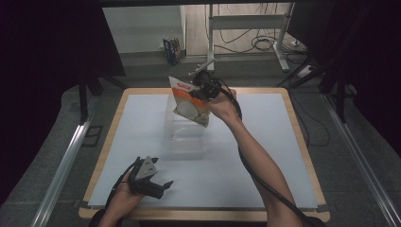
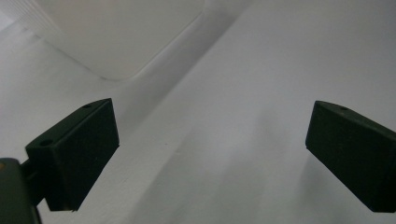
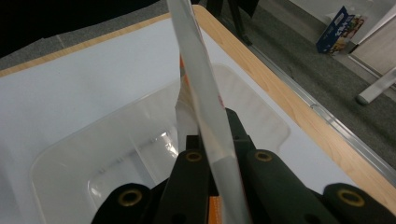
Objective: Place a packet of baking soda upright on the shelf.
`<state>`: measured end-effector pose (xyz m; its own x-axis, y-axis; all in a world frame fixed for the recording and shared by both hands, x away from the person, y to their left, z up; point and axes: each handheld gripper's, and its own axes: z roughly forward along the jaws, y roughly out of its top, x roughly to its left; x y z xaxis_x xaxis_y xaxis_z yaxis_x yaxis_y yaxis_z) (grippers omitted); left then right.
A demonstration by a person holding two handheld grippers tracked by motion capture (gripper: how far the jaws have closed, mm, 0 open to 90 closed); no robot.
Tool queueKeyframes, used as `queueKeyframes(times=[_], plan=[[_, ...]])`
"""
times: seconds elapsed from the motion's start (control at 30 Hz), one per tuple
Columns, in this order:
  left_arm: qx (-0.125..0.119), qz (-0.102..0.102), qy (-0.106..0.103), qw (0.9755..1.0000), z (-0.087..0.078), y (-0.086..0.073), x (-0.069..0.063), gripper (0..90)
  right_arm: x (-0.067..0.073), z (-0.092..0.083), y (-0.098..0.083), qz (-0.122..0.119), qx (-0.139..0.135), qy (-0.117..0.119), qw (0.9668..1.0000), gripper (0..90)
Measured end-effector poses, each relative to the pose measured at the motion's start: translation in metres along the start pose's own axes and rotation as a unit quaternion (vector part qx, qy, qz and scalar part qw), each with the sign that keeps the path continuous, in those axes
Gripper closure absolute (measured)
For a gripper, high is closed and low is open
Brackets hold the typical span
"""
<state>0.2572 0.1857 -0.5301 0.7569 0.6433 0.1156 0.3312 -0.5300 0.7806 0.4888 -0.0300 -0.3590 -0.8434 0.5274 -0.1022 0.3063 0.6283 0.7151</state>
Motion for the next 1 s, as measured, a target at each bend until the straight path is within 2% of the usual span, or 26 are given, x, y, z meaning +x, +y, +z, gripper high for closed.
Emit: queueKeyframes(times=[0.13,0.23,0.27,0.33,0.5,0.67,0.7,0.73,0.77,1.0], plan=[[0.001,0.001,0.000,1.0000,0.000,0.000,0.000,2.6,0.006,0.012,0.006,-0.002,0.000,0.008,1.0000,88.3],[0.000,0.002,0.000,1.0000,0.000,0.000,-0.001,2.6,0.011,0.027,0.008,-0.004,0.011,0.014,0.9998,88.3],[0.000,0.002,0.000,1.0000,0.000,0.000,-0.001,2.6,0.011,0.027,0.008,-0.004,0.011,0.014,0.9998,88.3],[0.000,0.002,0.000,1.0000,0.000,0.000,-0.001,2.6,0.011,0.033,0.006,-0.009,0.017,0.014,0.9997,88.3],[0.001,0.002,-0.001,1.0000,0.000,0.000,-0.001,2.6,0.007,0.049,-0.004,0.006,0.032,0.022,0.9992,88.3],[0.002,0.004,-0.001,1.0000,0.001,0.001,-0.002,2.6,0.002,0.051,-0.010,0.019,0.031,0.026,0.9990,88.2],[0.001,0.005,-0.001,1.0000,0.001,0.001,-0.003,2.6,-0.001,0.052,-0.015,0.021,0.041,0.025,0.9986,88.1],[0.001,0.005,-0.001,1.0000,0.001,0.001,-0.003,2.6,-0.001,0.052,-0.015,0.021,0.041,0.025,0.9986,88.1],[0.002,0.006,-0.002,1.0000,0.002,0.001,-0.003,2.6,-0.001,0.056,-0.021,0.020,0.053,0.034,0.9979,88.1],[0.001,0.004,-0.001,1.0000,0.001,0.001,-0.003,2.6,0.000,0.056,-0.022,0.014,0.051,0.031,0.9982,87.2]])
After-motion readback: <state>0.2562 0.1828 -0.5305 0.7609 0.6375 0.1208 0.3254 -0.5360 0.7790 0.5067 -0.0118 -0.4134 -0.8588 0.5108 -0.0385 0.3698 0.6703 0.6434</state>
